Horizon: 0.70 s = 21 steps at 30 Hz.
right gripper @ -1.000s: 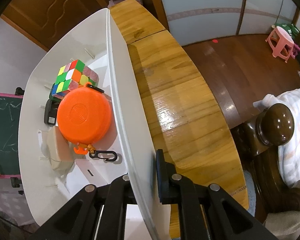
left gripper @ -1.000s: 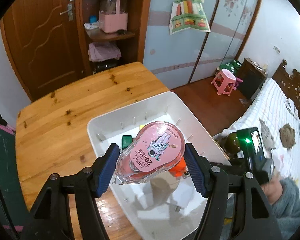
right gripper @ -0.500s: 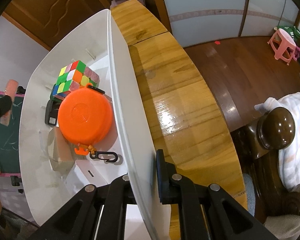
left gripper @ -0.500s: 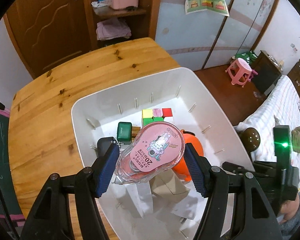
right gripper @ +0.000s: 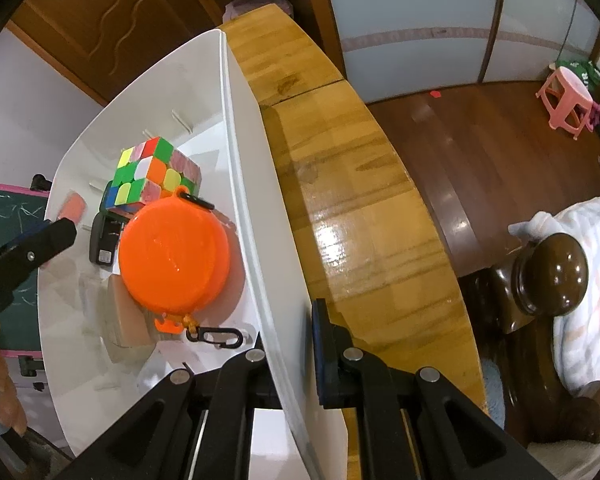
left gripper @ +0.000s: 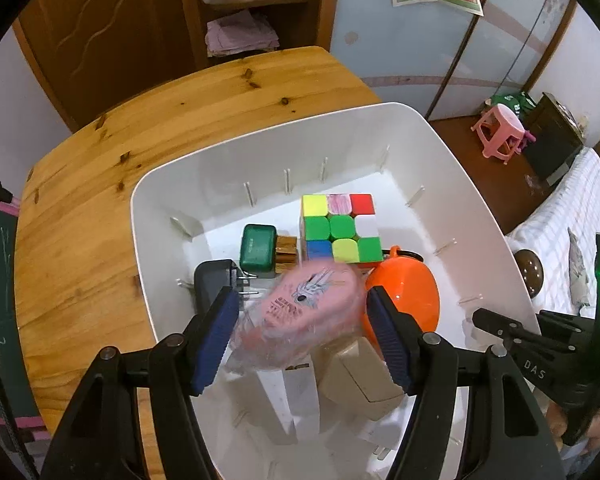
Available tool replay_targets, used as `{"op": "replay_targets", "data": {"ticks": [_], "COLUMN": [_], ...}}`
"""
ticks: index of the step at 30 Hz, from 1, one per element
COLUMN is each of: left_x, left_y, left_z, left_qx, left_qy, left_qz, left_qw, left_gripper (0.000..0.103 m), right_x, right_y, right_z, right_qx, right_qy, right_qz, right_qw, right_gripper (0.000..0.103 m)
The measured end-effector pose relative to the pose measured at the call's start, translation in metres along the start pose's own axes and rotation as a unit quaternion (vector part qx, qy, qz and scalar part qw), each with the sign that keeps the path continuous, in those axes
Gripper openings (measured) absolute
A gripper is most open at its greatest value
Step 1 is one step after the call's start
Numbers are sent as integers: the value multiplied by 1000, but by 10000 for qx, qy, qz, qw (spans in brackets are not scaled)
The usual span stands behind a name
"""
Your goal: Organize rigid objects
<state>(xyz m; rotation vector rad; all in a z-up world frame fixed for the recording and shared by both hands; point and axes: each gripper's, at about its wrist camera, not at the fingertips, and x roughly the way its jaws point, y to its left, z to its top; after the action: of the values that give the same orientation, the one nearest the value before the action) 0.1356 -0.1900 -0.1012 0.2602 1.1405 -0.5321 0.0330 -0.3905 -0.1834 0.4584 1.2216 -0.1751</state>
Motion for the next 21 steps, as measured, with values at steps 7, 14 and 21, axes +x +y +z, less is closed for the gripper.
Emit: {"op": "replay_targets", "data": {"ticks": [7, 14, 21], "left_x": [-6, -14, -31], "left_y": [3, 4, 9], "left_z": [-4, -9, -17], "left_qx": [-43, -110, -259], "left_qy": [-43, -98, -221], "left_qz": [-27, 0, 53], "left_qw": [10000, 9999, 9994], "left_gripper": [81, 88, 88], "right_x": [-2, -5, -7], "right_y": [5, 11, 12], "right_z": [-1, -3, -3], "right_qx": [-84, -144, -140], "right_qy": [-26, -24, -47], "right_qz": [-88, -171, -207], "right_qw": [9999, 9997, 9997], "right_gripper": [8, 8, 8]}}
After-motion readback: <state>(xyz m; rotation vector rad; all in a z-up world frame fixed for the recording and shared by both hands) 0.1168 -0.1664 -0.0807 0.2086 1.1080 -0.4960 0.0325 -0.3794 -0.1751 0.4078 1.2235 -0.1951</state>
